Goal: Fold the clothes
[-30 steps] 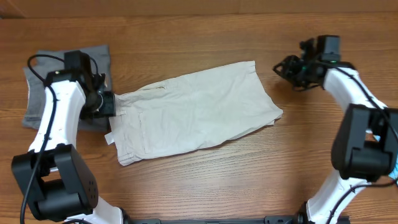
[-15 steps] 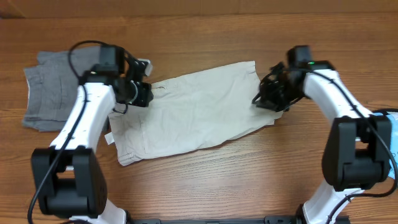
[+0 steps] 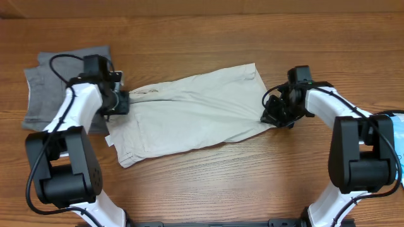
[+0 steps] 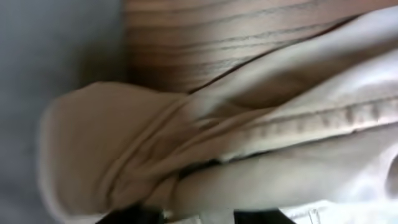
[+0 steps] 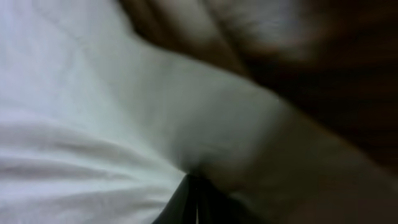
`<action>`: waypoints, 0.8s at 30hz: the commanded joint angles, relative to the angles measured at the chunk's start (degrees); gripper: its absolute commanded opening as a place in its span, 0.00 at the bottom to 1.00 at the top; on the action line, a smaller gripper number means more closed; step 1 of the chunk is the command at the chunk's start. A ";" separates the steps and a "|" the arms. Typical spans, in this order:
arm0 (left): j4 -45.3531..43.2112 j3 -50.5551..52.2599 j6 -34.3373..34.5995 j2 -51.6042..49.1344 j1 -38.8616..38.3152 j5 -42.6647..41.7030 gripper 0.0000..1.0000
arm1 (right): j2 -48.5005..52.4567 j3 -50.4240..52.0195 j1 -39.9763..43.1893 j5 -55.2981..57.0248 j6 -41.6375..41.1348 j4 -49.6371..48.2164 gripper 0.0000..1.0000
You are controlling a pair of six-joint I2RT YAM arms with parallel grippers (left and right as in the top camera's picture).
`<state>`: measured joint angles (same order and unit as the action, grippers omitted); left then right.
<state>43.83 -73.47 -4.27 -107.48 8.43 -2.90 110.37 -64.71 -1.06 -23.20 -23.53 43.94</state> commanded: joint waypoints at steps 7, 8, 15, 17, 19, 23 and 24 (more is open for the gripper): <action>15.15 -12.68 -0.26 4.79 0.15 -15.45 0.51 | -3.08 -1.07 8.61 12.04 -1.40 11.54 0.08; 16.72 -12.68 -0.24 5.33 -0.15 -17.20 0.52 | -4.68 -1.38 8.66 11.96 -0.33 12.28 0.10; 24.57 -9.70 -0.94 5.81 -5.27 -22.03 0.52 | -11.74 -1.60 5.95 1.29 2.95 11.72 0.18; 24.24 -5.92 -0.90 5.81 -8.55 -19.78 0.53 | -11.56 -1.42 4.07 -3.87 4.28 9.16 0.22; 22.99 -2.08 0.87 5.81 -10.97 -17.62 0.53 | -11.45 -0.92 2.29 -5.07 4.24 6.95 0.24; 15.47 8.79 8.74 5.81 -14.16 -16.11 0.52 | -11.37 0.57 -2.16 -4.92 4.28 2.71 0.33; 13.75 11.41 10.40 5.81 -14.25 -16.00 0.51 | -11.34 0.98 -3.17 -4.68 4.26 1.68 0.34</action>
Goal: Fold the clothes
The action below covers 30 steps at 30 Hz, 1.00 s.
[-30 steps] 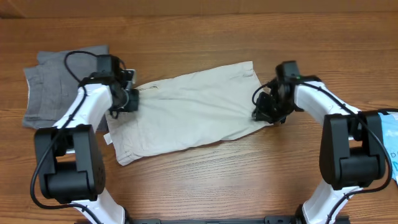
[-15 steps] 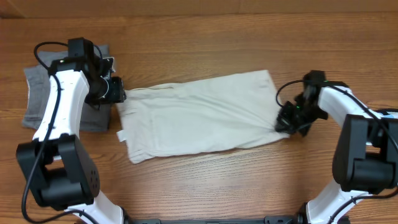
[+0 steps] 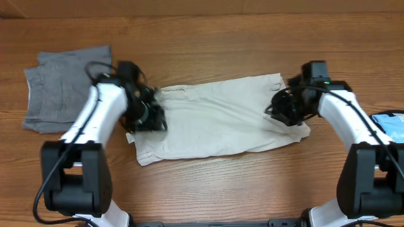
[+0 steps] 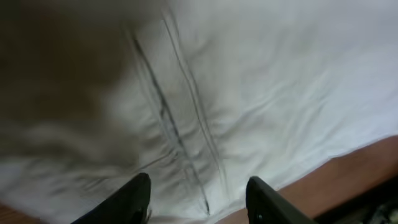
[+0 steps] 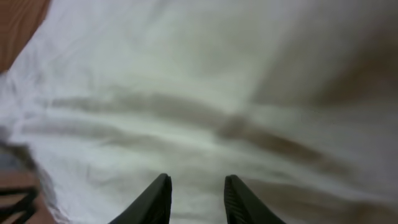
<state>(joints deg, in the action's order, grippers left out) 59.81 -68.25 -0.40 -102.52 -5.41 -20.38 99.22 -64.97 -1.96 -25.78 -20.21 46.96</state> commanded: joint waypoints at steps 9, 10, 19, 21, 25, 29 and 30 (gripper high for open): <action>-5.33 16.59 11.19 0.87 9.25 7.52 0.05 | 4.76 5.90 -3.76 6.54 -10.03 -6.97 0.34; -5.03 16.39 10.10 0.98 11.56 7.48 0.04 | 5.70 6.21 -3.32 6.97 -10.54 -6.84 0.34; -4.15 9.35 6.19 0.98 22.99 6.19 0.10 | 6.95 5.49 1.64 9.51 -11.30 -4.20 0.22; -2.82 6.21 3.85 1.22 23.37 3.69 0.14 | 6.82 4.00 2.99 9.51 -10.88 -2.75 0.22; 1.25 -0.39 0.55 2.56 22.84 1.07 0.20 | 5.73 -0.31 5.38 9.25 -9.18 0.98 0.23; 4.59 -5.35 -0.90 4.57 22.58 0.90 0.42 | 2.97 -4.63 5.88 8.96 -5.09 4.61 0.31; 4.68 -5.84 -0.87 5.09 22.58 0.83 0.52 | 1.84 -5.68 5.88 8.48 -3.78 5.38 0.34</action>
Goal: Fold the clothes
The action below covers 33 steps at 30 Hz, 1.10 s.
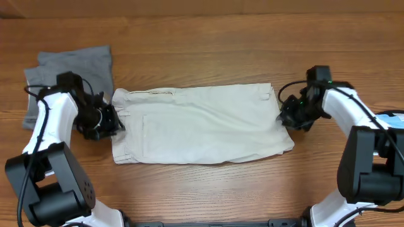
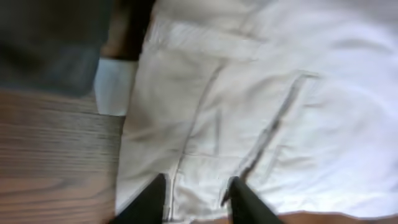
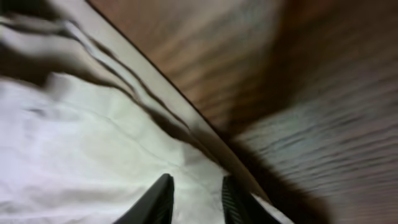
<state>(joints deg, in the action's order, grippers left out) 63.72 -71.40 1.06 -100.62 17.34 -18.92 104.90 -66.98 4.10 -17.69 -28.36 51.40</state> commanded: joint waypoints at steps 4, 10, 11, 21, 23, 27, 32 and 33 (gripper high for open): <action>-0.68 -2.64 -2.21 3.48 -0.13 -0.57 0.71 | -7.30 -4.68 -0.66 -5.14 7.96 0.57 0.47; -4.83 -2.58 -2.14 1.51 -0.11 1.92 0.91 | -8.57 -4.66 -0.66 -8.52 11.37 1.99 0.55; -5.88 -2.58 -2.16 1.07 -0.11 2.01 0.91 | -8.57 -4.66 -0.66 -8.55 12.35 2.43 0.55; -17.86 -2.58 -3.23 -5.29 -1.40 -4.46 0.55 | -8.57 -4.66 -0.66 -8.57 13.40 3.43 0.55; -20.39 -2.58 -3.23 -7.67 -1.90 -5.79 0.52 | -8.57 -4.66 -0.66 -8.57 13.38 3.43 0.56; -20.96 -2.60 -3.30 -10.95 -2.84 -23.56 0.05 | -8.57 -4.66 -0.66 -8.59 13.16 3.91 0.56; -20.55 -2.60 -4.66 -10.93 -5.49 -42.34 0.04 | -8.57 -4.66 -0.66 -8.57 13.16 4.72 0.56; -20.48 -2.60 -4.50 -10.69 -6.16 -42.40 0.04 | -8.57 -4.66 -0.66 -8.57 13.16 4.72 0.55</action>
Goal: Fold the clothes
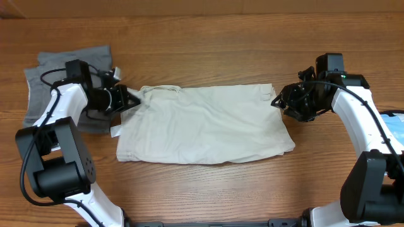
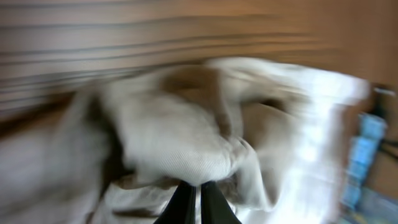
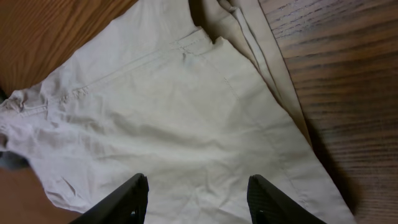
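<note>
Beige shorts (image 1: 202,123) lie spread across the middle of the wooden table, waistband to the left. At their upper left corner my left gripper (image 1: 129,98) is shut on a bunch of the waistband cloth (image 2: 186,146), which puckers up there. Above the upper right corner of the shorts, by the hem, hovers my right gripper (image 1: 281,104), wide open with nothing between its fingers; its wrist view looks down on the beige cloth (image 3: 186,124).
A folded grey garment (image 1: 63,82) lies at the far left, partly under my left arm. A blue and white object (image 1: 391,129) sits at the right edge. Bare wooden table (image 1: 202,44) lies behind and in front of the shorts.
My left gripper was open beside the left edge of the shorts; now it is shut on the upper left waistband corner. My right gripper has opened wider and lifted off the right hem.
Both grippers were shut on the ends of the slanted, stretched shorts. Then both were open over the shorts, which lay straighter. After that the shorts lay flat and square with the grippers at either side. Now the left holds the waistband corner.
</note>
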`<action>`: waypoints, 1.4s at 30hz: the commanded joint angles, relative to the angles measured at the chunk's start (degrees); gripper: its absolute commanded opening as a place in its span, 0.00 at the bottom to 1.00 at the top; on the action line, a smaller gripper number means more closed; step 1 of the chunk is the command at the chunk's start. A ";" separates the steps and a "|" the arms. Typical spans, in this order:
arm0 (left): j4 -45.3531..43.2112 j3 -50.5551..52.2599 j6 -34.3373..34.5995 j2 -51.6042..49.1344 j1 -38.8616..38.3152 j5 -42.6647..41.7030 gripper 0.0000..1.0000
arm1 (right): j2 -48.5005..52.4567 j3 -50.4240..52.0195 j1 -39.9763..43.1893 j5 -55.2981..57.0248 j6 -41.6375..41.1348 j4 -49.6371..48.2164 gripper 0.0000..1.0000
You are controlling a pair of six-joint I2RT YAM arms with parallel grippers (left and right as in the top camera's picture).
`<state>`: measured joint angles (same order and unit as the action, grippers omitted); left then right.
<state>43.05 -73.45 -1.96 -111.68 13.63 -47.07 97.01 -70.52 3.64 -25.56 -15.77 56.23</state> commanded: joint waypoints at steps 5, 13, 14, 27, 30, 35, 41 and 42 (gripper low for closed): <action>0.22 -0.55 -0.61 0.48 -5.07 -4.68 0.06 | -0.68 -1.11 -0.20 -0.70 -0.76 -0.15 0.56; 0.24 -1.16 1.09 1.49 -1.81 2.36 0.27 | -0.68 -1.11 -0.20 -0.70 -0.76 0.07 0.57; 0.26 -1.33 1.09 1.92 -0.98 2.56 0.30 | -0.68 -1.11 -0.20 -0.70 -0.76 0.11 0.57; -0.28 -1.68 0.66 3.76 5.68 17.75 0.65 | -0.68 -1.11 -0.20 -0.70 -0.85 -0.33 0.59; -2.01 -1.55 0.66 2.29 4.26 20.52 0.73 | -0.68 -1.11 -0.20 -0.72 -1.42 -0.26 0.59; -3.54 -1.55 -0.87 -1.60 2.25 19.06 0.82 | -0.68 -1.11 -0.20 -0.72 -1.42 0.22 0.59; -5.40 -1.55 -3.50 -7.98 0.85 14.47 0.83 | -0.68 -1.11 -0.20 -0.72 -1.40 0.72 0.59; -5.88 -1.55 -4.22 -8.79 0.85 12.98 0.79 | -0.68 -1.11 -0.20 -0.72 -1.40 0.72 0.59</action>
<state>37.71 -74.94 -3.27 -116.09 14.98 -30.70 97.01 -70.52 3.64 -25.71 -16.88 56.97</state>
